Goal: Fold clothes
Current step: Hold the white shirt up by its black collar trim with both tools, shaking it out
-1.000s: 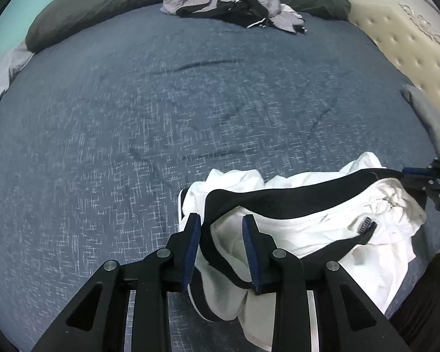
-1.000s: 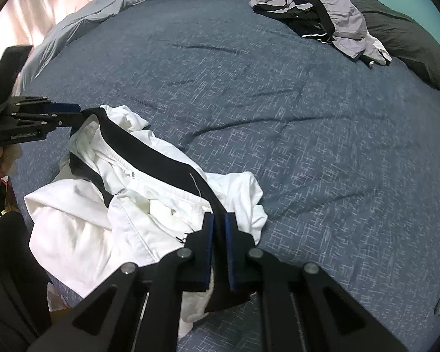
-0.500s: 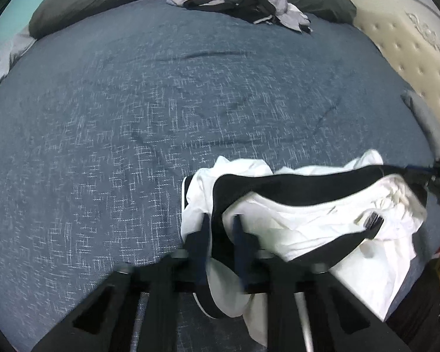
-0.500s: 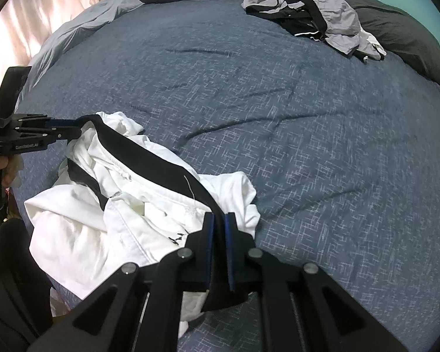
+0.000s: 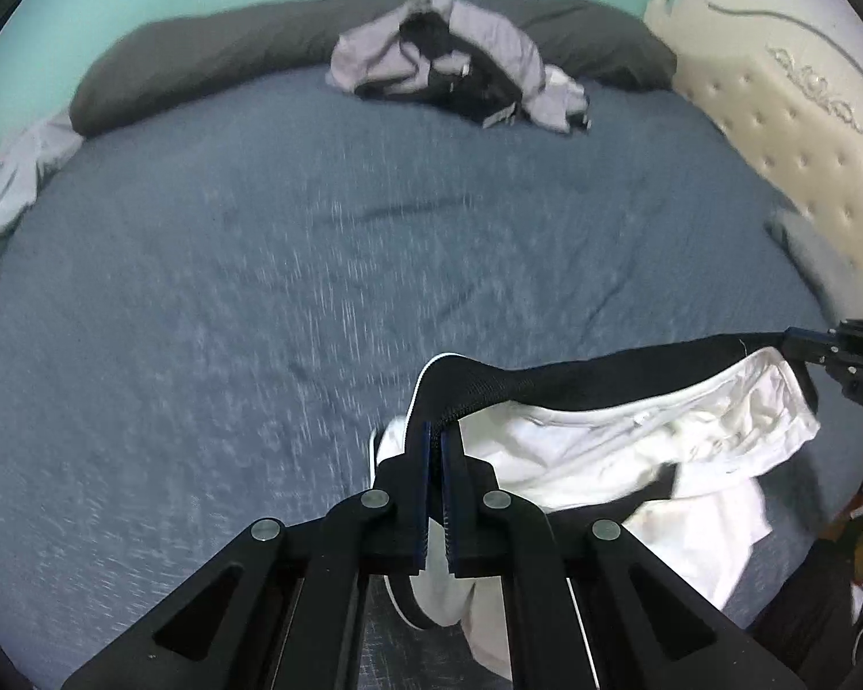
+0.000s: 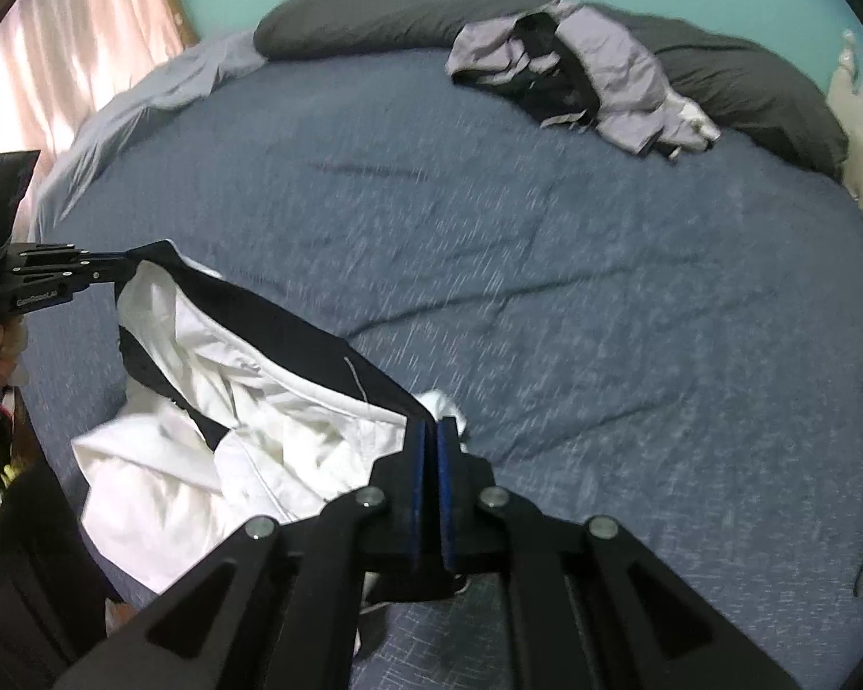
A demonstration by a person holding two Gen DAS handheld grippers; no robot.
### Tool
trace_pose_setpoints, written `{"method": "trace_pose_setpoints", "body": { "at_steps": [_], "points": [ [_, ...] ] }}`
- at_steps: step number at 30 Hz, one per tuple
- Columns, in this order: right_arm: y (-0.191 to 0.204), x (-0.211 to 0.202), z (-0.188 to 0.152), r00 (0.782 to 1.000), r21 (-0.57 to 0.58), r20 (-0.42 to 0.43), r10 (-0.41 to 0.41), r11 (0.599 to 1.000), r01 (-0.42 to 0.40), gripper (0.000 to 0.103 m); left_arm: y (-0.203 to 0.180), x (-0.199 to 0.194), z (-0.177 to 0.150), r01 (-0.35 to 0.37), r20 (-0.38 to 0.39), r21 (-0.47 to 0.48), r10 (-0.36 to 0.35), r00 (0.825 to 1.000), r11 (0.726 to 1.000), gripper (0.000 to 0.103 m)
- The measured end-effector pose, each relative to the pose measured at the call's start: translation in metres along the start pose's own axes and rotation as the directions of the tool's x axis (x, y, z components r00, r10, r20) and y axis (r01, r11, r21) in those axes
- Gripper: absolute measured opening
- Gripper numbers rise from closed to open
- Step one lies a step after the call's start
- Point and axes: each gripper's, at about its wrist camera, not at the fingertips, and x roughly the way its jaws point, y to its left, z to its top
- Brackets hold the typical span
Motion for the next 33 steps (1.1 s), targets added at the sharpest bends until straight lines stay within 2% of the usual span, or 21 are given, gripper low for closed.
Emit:
{"method": "trace_pose_setpoints", "body": {
  "at_steps": [7,15,23,33],
  "points": [
    [-0.009,-0.083,0.032,0.989,-0.005,0.137,-0.058,0.998,0.06,0.003,-0.019,-0.075,0.043,-0.024,0.129,0.033,0.02,0.991,0.999,0.003],
    [0.002,-0.192,0.073,0.951,-0.031,0.286,-0.116,0.991,0.13,0.003,-0.049,-0.17,0.085,-0.052,0.27,0.059,0.034,0.962,0.997,0.003],
    [0.025,-0.299,0.105,0.891,-0.051,0.428,-0.149,0.981,0.188,0.003,-0.068,-0.271,0.124,-0.078,0.395,0.068,0.045,0.917,0.995,0.003],
    [0.051,-0.419,0.134,0.8,-0.048,0.569,-0.191,0.963,0.264,0.003,-0.093,-0.39,0.16,-0.098,0.531,0.076,0.043,0.846,0.992,0.003]
  ]
}}
